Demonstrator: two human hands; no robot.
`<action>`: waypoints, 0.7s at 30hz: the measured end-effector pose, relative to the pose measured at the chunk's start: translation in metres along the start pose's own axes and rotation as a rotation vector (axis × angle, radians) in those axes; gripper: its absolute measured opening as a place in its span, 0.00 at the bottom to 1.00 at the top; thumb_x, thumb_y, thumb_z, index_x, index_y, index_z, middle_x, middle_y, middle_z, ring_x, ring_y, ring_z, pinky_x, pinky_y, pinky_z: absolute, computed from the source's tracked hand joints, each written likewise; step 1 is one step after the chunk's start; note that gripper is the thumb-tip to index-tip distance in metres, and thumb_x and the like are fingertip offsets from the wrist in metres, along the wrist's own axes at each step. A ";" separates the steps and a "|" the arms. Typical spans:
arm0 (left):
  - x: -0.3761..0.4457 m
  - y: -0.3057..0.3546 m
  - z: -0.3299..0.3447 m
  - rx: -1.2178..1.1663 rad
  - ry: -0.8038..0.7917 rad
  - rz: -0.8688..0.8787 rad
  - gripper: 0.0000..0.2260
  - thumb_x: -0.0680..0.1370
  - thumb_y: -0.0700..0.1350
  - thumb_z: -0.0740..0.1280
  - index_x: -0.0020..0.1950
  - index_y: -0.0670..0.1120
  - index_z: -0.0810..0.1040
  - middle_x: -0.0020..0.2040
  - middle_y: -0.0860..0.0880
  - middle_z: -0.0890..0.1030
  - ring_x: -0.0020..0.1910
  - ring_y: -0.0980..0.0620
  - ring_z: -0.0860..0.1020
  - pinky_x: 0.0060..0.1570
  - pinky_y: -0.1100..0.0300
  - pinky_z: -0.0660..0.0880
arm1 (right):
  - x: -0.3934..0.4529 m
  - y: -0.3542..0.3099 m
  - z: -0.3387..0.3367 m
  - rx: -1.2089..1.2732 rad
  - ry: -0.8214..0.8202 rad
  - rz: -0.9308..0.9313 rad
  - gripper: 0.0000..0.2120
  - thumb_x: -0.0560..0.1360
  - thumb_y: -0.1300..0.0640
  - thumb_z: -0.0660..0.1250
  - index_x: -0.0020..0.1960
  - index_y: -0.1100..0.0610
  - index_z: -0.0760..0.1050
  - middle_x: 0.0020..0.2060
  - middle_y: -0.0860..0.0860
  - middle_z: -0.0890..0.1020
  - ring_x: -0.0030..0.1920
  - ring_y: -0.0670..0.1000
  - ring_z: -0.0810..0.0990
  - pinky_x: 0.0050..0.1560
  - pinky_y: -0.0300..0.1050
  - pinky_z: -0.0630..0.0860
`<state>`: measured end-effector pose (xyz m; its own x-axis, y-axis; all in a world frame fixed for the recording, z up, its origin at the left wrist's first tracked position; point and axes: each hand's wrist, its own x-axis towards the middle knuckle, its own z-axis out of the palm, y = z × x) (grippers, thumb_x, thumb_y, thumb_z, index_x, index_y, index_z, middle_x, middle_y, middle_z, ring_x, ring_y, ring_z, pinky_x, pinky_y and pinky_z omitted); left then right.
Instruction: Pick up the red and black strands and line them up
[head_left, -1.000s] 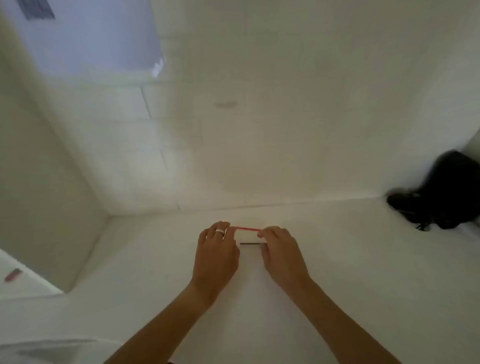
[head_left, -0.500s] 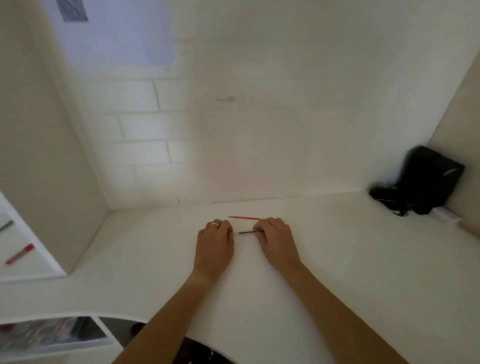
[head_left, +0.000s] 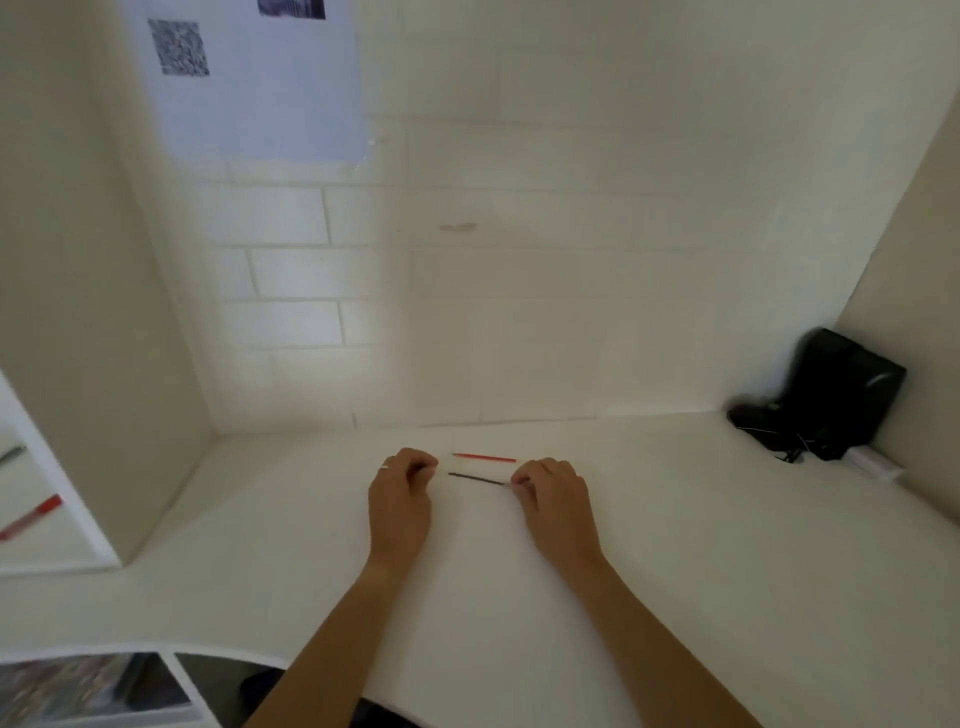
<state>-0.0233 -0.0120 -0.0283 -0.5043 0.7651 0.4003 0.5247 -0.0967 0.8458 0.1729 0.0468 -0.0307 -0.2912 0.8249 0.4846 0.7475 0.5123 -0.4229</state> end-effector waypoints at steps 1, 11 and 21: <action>0.000 0.002 -0.002 -0.073 0.011 -0.043 0.11 0.78 0.35 0.66 0.45 0.51 0.80 0.44 0.55 0.83 0.45 0.58 0.79 0.46 0.64 0.73 | 0.001 0.001 0.001 0.005 -0.007 -0.019 0.03 0.76 0.58 0.68 0.46 0.51 0.79 0.42 0.47 0.81 0.46 0.52 0.77 0.48 0.49 0.75; -0.002 0.032 0.003 -0.542 -0.013 -0.127 0.05 0.81 0.39 0.66 0.52 0.46 0.81 0.43 0.44 0.84 0.45 0.45 0.83 0.51 0.53 0.81 | 0.004 0.003 0.005 0.084 -0.041 -0.145 0.03 0.78 0.54 0.66 0.49 0.52 0.77 0.44 0.46 0.79 0.47 0.49 0.74 0.50 0.44 0.73; -0.002 0.030 0.029 -0.566 -0.326 -0.121 0.06 0.82 0.39 0.65 0.54 0.40 0.82 0.50 0.41 0.85 0.54 0.42 0.84 0.57 0.53 0.81 | 0.003 -0.002 0.002 0.155 0.038 -0.114 0.04 0.81 0.50 0.61 0.51 0.49 0.73 0.41 0.44 0.78 0.43 0.47 0.73 0.40 0.40 0.73</action>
<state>0.0134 0.0024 -0.0142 -0.2571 0.9365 0.2387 -0.0087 -0.2492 0.9684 0.1697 0.0487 -0.0303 -0.3436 0.7514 0.5633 0.6092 0.6349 -0.4752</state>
